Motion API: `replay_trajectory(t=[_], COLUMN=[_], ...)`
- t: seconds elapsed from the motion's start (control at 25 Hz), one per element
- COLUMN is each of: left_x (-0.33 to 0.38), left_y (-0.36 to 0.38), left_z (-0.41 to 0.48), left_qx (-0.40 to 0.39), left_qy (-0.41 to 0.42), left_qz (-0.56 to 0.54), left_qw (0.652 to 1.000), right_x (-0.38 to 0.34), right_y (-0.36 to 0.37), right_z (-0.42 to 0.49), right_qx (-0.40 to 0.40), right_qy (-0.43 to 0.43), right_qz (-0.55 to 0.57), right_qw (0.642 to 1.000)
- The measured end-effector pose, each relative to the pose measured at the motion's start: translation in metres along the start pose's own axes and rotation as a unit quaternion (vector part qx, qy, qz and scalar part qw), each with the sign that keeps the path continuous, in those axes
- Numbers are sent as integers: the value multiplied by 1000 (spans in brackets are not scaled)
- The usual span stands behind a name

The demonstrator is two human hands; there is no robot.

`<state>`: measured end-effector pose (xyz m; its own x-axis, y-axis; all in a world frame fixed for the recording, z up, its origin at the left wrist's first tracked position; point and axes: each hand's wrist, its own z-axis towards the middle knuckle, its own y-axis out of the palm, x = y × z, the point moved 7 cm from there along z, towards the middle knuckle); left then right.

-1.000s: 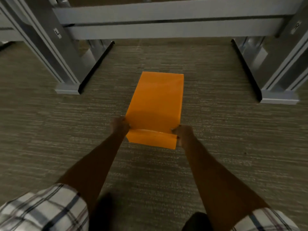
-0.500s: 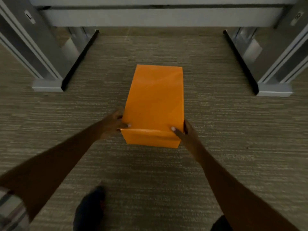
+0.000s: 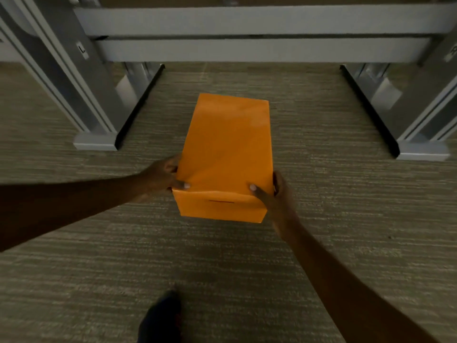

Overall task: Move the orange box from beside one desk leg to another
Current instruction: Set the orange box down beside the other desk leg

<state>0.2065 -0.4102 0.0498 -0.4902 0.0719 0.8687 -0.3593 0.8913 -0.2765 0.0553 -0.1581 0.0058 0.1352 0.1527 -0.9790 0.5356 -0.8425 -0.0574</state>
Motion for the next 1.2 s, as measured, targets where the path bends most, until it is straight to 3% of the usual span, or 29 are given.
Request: replay_trajectory(t=[0.24, 0.44, 0.8, 1.2], left_x=[-35, -66, -122, -155], left_y=[-115, -205, -336, -349], left_z=[19, 49, 88, 110], left_qx=[51, 59, 84, 136], left_qy=[-2, 12, -41, -16], left_qz=[-52, -50, 32, 59], left_qw=[997, 997, 995, 989], right_x=[-44, -43, -21, 11], right_y=[98, 188, 326, 383], right_z=[29, 77, 132, 145], right_qx=[-73, -101, -150, -189], right_qy=[-63, -54, -27, -25], right_qz=[-55, -78, -67, -158], right_qw=[994, 990, 986, 969])
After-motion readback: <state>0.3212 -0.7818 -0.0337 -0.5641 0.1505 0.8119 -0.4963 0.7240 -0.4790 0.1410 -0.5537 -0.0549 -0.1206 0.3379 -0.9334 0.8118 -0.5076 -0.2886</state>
